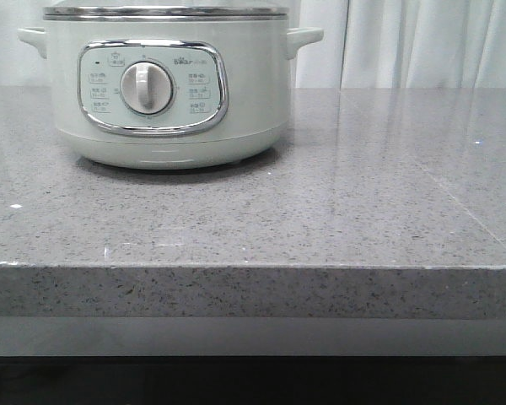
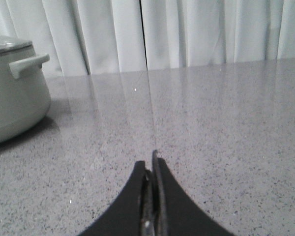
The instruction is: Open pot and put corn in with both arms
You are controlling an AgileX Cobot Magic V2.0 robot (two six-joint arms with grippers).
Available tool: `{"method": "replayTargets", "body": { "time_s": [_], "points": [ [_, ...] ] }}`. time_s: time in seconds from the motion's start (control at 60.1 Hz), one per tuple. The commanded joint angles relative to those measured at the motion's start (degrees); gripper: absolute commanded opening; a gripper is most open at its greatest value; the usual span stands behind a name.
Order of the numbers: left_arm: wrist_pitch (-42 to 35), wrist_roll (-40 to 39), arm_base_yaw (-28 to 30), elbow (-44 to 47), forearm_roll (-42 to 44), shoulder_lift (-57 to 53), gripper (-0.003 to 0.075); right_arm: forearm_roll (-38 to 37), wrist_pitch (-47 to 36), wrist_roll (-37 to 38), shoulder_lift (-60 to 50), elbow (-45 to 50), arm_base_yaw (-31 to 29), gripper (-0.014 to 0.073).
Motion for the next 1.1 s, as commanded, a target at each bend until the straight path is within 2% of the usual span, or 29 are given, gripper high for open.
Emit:
{"method": "replayTargets", "body": {
  "time_s": [0.0,0.416,1.081],
  "points": [
    [-4.9,-0.5,0.0,0.2,-0.3,-1.2,-0.002,-4.1,-5.5,3.9,-1.5,0.1,0.0,-0.0066],
    [-4.9,-0.5,0.0,0.2,-0.3,-1.2,-0.002,-4.0,-5.3,3.9,-1.5,0.1,-4.1,-0.0066],
    [-4.9,-0.5,0.0,0.2,-0.3,-1.2,-0.002,-4.0,-5.3,3.9,-1.4,0.1,-4.0,-0.0066]
  ]
}}
